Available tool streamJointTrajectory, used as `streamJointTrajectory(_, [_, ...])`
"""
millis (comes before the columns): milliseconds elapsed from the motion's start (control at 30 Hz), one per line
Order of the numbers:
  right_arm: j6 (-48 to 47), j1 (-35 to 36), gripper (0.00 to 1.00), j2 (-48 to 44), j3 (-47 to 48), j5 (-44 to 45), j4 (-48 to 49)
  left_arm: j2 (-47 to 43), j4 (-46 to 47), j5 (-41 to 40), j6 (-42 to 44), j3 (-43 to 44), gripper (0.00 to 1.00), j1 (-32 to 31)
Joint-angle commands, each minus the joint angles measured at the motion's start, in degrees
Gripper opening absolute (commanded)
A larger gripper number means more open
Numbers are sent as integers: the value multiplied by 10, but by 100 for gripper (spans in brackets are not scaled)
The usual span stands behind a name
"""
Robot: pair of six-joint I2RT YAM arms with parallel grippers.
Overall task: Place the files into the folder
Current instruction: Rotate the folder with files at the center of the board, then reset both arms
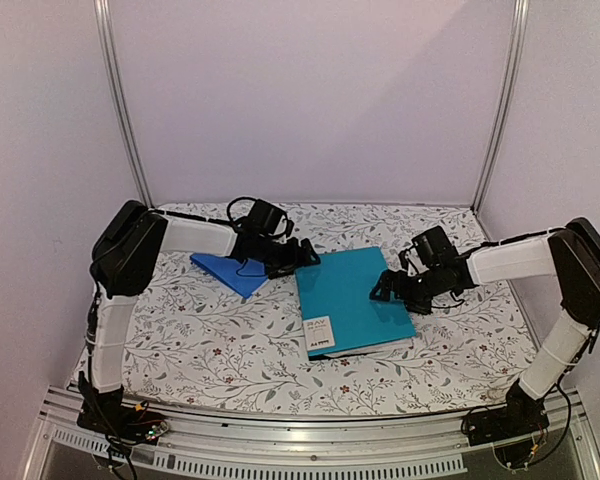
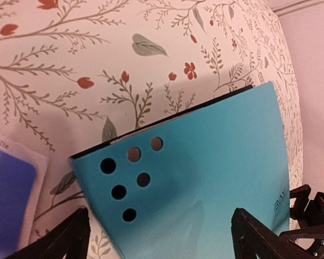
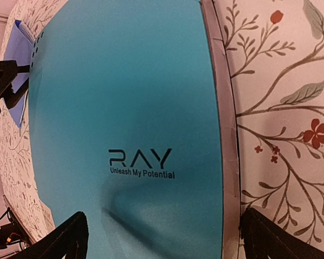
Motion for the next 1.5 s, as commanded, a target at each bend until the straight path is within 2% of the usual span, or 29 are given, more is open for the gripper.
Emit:
streamJointTrajectory(0, [48,9,99,-25,-21,48,-8,10,-84,-3,55,40,91,12])
streamJointTrajectory(133, [26,8,99,-81,-17,136,-71,-42,-117,-35,98,31,92,19])
streamJointTrajectory(200, [0,9,99,-108,-12,179,-90,-81,-124,-58,118,11,98,20])
streamJointTrajectory(267, [-25,9,99,-135,-4,205,-99,-133,-118,-99,137,-26,100,16])
streamJointTrajectory(400, [-94,9,99,-165,24,244,-118,-244,-74,-221,191,-132,100,-2])
streamJointTrajectory(567, [-168,7,99,-212,31,311,-113,-361,-40,-418,279,-225,100,-32])
streamJointTrajectory(767, [-237,-28,99,-265,18,293,-79,-473,13,-518,355,-317,100,-37])
streamJointTrajectory(833, [-243,-36,99,-277,11,307,-68,-511,44,-518,379,-357,100,-37])
streamJointTrajectory(933, [-245,-40,99,-306,-11,355,-38,-578,158,-512,397,-440,100,-30])
streamJointTrajectory(1067, [-245,-43,99,-358,-39,326,-7,-648,253,-511,408,-524,100,-23])
streamJointTrajectory(1233, [-268,-44,99,-394,-73,312,6,-672,225,-484,445,-538,99,-19])
streamJointTrajectory(1467, [-267,-43,99,-390,-84,302,14,-650,201,-457,422,-520,100,-16])
